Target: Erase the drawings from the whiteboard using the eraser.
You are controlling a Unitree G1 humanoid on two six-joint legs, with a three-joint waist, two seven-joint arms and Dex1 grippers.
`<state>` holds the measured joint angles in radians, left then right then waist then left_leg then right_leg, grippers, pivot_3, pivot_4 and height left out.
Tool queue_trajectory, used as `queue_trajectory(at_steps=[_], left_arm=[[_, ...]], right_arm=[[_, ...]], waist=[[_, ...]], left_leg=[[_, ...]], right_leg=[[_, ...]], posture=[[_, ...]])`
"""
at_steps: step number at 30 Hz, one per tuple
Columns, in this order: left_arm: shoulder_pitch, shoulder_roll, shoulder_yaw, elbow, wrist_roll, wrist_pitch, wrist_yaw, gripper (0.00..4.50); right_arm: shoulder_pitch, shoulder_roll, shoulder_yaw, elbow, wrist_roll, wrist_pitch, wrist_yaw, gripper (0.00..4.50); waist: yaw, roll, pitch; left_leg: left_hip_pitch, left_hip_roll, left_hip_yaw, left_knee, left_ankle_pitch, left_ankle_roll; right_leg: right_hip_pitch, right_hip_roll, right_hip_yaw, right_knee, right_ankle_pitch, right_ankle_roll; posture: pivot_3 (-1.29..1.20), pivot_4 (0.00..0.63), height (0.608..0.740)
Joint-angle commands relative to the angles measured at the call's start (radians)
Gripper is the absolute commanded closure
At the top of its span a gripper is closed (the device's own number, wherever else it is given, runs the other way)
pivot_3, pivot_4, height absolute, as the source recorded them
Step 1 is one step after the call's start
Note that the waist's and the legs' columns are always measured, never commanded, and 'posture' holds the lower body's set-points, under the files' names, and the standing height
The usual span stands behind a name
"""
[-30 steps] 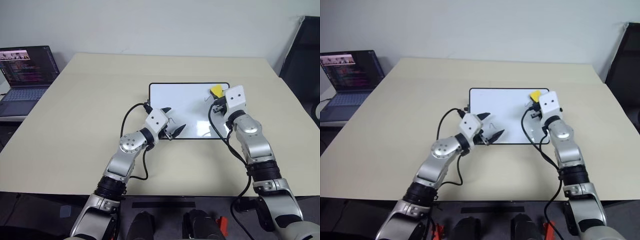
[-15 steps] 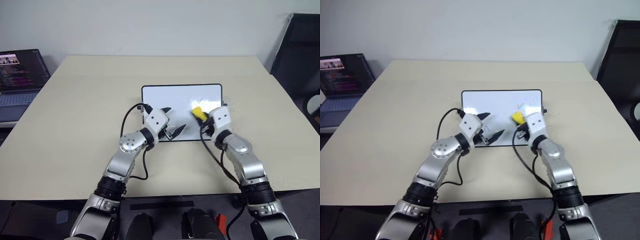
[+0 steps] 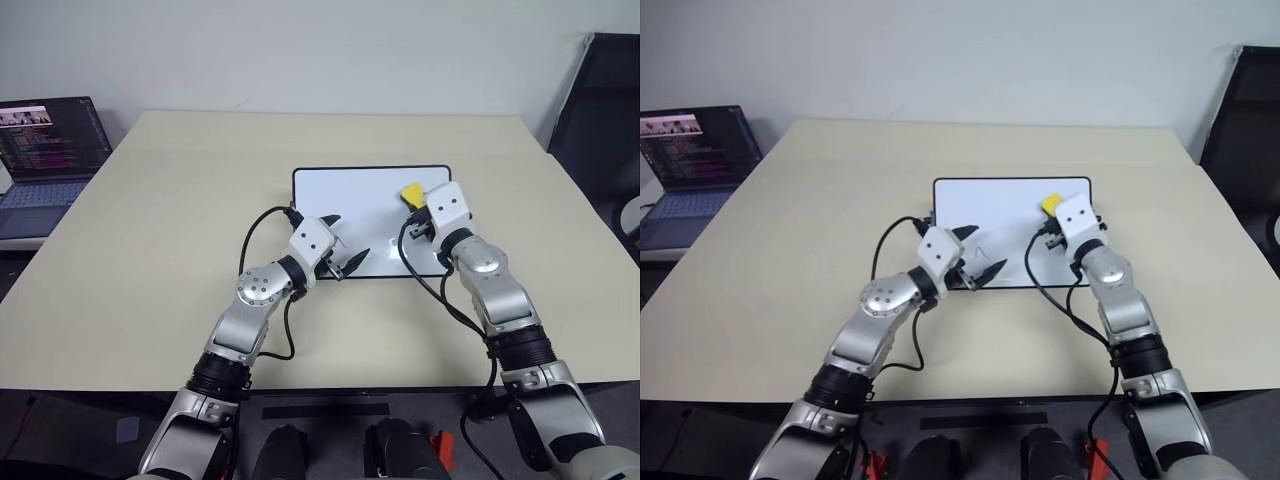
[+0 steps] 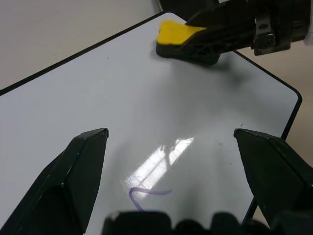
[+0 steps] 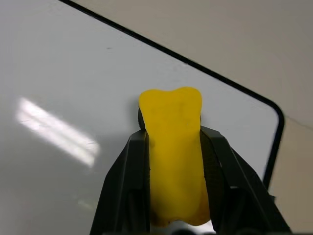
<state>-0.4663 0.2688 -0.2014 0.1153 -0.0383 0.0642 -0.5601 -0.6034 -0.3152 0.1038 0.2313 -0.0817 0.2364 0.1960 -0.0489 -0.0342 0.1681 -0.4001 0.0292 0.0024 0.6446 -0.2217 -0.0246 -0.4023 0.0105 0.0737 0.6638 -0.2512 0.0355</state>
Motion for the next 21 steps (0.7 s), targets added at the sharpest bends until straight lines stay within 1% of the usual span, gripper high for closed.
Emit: queue_trajectory(at_steps=[1,12,21], left_arm=[[-0.002,-0.005,0.009,-0.050,-0.004,-0.003,0.002,0.00],[-0.001,-0.007,0.005,-0.054,-0.004,0.002,-0.003,0.00],[0.003,-0.017,-0.006,-0.053,-0.004,0.001,-0.009,0.00]], right_arm=[[0.048,-0.020,-0.017,0.045,-0.042,0.050,-0.033,3.42],[0.089,-0.024,-0.036,0.000,-0.068,0.079,-0.072,3.42],[0.144,-0.083,-0.063,-0.007,-0.075,0.072,-0.073,3.42]], waist=[[0.003,0.000,0.000],[0.017,0.000,0.000],[0.017,-0.001,-0.001]], left_leg=[[0.000,0.000,0.000,0.000,0.000,0.000],[0.000,0.000,0.000,0.000,0.000,0.000],[0.001,0.000,0.000,0.000,0.000,0.001]], right_leg=[[0.000,0.000,0.000,0.000,0.000,0.000],[0.000,-0.002,0.000,-0.001,-0.001,-0.001],[0.003,-0.004,0.000,-0.002,-0.002,-0.004]], posture=[[0.00,0.150,0.740],[0.00,0.150,0.740],[0.00,0.150,0.740]])
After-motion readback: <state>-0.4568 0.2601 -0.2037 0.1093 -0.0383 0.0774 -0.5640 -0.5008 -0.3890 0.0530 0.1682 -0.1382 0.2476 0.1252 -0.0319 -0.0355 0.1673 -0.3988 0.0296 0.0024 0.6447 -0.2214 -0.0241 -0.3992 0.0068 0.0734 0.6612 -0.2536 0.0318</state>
